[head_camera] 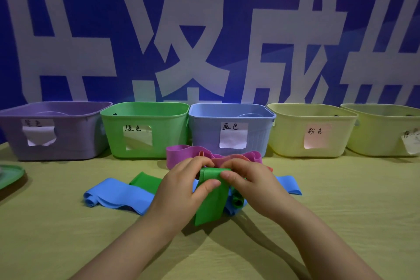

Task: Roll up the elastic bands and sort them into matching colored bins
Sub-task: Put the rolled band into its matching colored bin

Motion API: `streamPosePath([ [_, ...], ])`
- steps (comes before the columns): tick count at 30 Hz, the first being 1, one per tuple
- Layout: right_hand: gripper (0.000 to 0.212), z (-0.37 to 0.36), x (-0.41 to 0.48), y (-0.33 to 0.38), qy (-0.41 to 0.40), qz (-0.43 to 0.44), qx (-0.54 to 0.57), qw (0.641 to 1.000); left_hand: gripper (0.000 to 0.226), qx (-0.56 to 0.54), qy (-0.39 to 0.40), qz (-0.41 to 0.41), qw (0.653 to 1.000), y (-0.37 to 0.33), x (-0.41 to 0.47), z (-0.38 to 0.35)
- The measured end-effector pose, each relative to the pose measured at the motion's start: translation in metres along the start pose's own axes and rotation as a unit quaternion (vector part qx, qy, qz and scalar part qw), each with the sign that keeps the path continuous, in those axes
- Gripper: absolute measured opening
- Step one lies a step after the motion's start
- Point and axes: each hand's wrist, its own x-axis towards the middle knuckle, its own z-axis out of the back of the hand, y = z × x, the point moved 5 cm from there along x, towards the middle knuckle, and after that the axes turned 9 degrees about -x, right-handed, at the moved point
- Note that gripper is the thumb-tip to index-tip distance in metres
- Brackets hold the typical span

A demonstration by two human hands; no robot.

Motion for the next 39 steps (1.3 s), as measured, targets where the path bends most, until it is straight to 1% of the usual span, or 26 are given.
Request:
streamPosePath([
  [2,0.013,-0.0006,-0.0011,0.0,0.014,-0.007,0.006,1.0,0.037,0.008,-0.001,-0.005,1.0,0.0003,-0.0004,0.0001],
  [4,0.017,-0.0021,-0.0015,-0.0023,0.021,-0.021,0.019,0.999,0.037,0.009,-0.002,-0.003,1.0,0.0011,-0.0002,0.0006],
  [7,0.017,-0.0043,0.0,-0.0045,0.012,-0.016,0.052,0.998,0.04,0.003,-0.007,0.012,1.0,0.0031,-0.0003,0.0017],
  [8,0.021,-0.005,0.0003,-0.0045,0.005,-0.01,0.058,0.998,0.039,-0.003,-0.012,0.019,1.0,0.0038,-0.0001,0.0024],
  [9,0.024,-0.0055,0.0004,-0.0043,0.001,-0.005,0.058,0.998,0.037,-0.014,-0.019,0.03,0.999,0.004,0.0001,0.0033],
  [11,0.019,-0.0049,0.0005,-0.0031,-0.007,0.001,0.043,0.999,0.027,-0.042,-0.032,0.051,0.997,0.0041,0.0003,0.0048],
  [14,0.012,-0.0022,0.0007,-0.002,-0.015,-0.004,0.045,0.999,0.015,-0.067,-0.017,0.059,0.996,0.0008,0.0002,0.0022],
  [15,0.01,-0.0017,0.0008,-0.0019,-0.012,-0.008,0.047,0.999,0.018,-0.068,-0.011,0.057,0.996,-0.0002,-0.0003,0.0012],
  [18,0.019,-0.0016,-0.0004,-0.0007,0.0,-0.009,0.031,0.999,0.021,-0.041,-0.009,0.042,0.998,0.0004,-0.001,0.0003],
  [21,0.026,-0.0007,-0.0016,-0.001,0.004,-0.017,0.051,0.999,0.027,-0.041,-0.014,0.044,0.998,0.0031,-0.0006,0.0005],
  [23,0.022,-0.0014,-0.0018,-0.0021,0.002,-0.019,0.068,0.997,0.027,-0.044,-0.017,0.046,0.998,0.004,-0.0004,0.001],
  [25,0.011,-0.0032,-0.0014,-0.0025,-0.005,-0.014,0.086,0.996,0.023,-0.045,-0.025,0.047,0.998,0.0041,-0.0002,0.0019],
  [27,0.014,-0.0028,-0.0014,-0.001,-0.015,-0.005,0.073,0.997,0.022,-0.046,-0.027,0.055,0.997,0.006,-0.0004,0.002],
  [29,0.016,-0.0003,-0.0011,0.0014,-0.027,0.002,0.048,0.998,0.027,-0.04,-0.022,0.056,0.997,0.0065,-0.0009,0.0009],
  [30,0.017,0.0006,-0.0008,0.0017,-0.032,0.004,0.036,0.999,0.024,-0.038,-0.019,0.053,0.998,0.0058,-0.001,0.0004],
  [31,0.015,0.0009,-0.0007,0.002,-0.033,0.004,0.024,0.999,0.018,-0.04,-0.018,0.051,0.998,0.0054,-0.0008,0.0005],
  [32,0.012,0.0002,-0.0004,0.0016,-0.031,0.003,0.016,0.999,0.017,-0.042,-0.02,0.046,0.998,0.003,-0.001,0.0016],
  [33,0.01,-0.0008,-0.0005,0.0013,-0.026,-0.001,0.014,1.0,0.024,-0.044,-0.025,0.039,0.998,0.0011,-0.001,0.0029],
  [34,0.008,-0.0021,-0.0003,-0.0004,-0.022,-0.005,0.017,1.0,0.024,-0.046,-0.028,0.033,0.998,-0.0002,-0.001,0.0041],
  [36,0.007,-0.0025,-0.0003,-0.0006,-0.013,-0.01,0.019,1.0,0.017,-0.042,-0.026,0.019,0.999,-0.0022,0.0003,0.0052],
  [39,0.016,-0.0014,-0.0004,0.0022,-0.003,-0.012,0.031,0.999,0.028,-0.034,-0.016,0.009,0.999,-0.0013,0.0007,0.0044],
])
